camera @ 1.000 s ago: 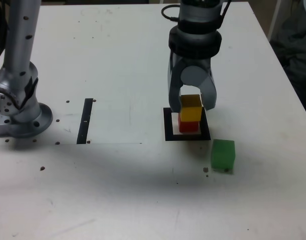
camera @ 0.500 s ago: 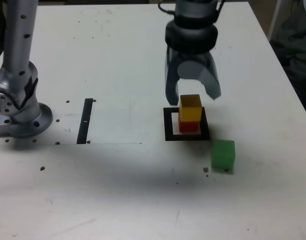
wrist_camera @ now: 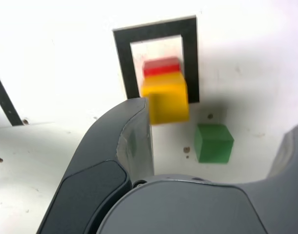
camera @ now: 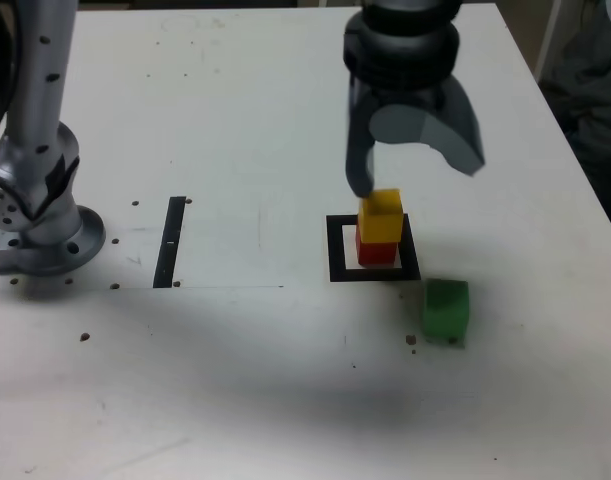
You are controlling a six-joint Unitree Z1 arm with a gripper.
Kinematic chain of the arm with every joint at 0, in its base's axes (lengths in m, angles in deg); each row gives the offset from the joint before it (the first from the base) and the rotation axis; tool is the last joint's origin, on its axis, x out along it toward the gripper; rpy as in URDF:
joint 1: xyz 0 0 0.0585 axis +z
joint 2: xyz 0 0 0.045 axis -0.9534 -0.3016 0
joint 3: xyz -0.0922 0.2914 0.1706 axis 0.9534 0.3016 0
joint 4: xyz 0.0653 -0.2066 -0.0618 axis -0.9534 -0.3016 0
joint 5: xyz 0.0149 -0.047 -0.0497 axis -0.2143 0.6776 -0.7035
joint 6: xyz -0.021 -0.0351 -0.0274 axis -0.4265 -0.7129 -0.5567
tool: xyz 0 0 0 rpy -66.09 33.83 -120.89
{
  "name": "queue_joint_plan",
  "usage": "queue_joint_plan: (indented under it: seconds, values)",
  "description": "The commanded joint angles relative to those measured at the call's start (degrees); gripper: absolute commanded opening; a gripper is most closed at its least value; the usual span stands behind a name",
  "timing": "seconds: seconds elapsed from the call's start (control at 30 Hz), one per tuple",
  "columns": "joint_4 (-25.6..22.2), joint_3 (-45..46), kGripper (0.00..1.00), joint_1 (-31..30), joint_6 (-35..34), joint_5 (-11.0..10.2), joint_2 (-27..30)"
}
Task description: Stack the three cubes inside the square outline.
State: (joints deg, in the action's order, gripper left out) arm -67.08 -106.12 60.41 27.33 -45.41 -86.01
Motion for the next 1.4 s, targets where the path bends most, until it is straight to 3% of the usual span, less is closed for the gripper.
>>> queue_joint_plan:
  seconds: [0.0, 0.33, 0.67, 1.1, 1.37]
  values:
    - [-1.3, -2.3, 1.0, -1.2, -0.5, 0.2, -1.6]
    - [-4.3, -10.3, 0.99, -5.6, -2.2, 2.0, -8.4]
    - [-3.4, -10.9, 0.97, -6.7, -2.6, 5.3, -13.1]
    - [-1.5, -11.5, 0.95, -6.6, -1.7, 7.9, -18.2]
    - [-1.2, -12.3, 0.83, -5.9, -1.2, 9.9, -21.0]
